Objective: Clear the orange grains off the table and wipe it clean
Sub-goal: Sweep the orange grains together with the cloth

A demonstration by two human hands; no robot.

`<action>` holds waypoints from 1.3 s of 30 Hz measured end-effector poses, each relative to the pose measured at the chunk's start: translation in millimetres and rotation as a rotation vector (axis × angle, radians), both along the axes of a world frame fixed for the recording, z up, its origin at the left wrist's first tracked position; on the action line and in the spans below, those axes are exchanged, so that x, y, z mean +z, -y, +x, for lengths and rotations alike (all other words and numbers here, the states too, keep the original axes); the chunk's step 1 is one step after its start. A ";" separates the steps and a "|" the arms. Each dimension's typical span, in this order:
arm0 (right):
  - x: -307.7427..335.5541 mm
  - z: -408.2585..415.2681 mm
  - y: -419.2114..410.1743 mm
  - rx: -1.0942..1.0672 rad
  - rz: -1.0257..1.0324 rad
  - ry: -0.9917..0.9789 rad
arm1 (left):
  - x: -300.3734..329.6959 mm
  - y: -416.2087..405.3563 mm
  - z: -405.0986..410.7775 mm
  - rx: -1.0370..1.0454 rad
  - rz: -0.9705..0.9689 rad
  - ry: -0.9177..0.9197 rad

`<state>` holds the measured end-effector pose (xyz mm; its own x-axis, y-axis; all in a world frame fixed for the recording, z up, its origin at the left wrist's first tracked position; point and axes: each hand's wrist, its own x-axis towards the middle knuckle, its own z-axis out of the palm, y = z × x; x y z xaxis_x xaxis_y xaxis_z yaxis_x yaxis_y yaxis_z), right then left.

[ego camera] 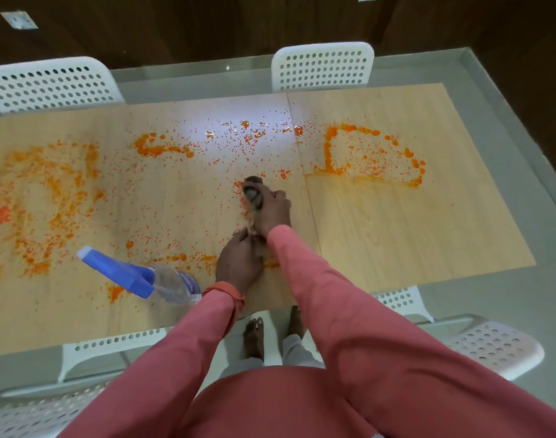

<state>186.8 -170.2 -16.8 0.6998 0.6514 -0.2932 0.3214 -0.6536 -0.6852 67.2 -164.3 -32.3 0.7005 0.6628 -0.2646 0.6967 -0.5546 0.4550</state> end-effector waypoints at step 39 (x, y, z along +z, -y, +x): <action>-8.9 164.5 187.5 -0.688 -0.035 0.078 | 6.5 21.3 128.4 -0.242 -0.009 0.039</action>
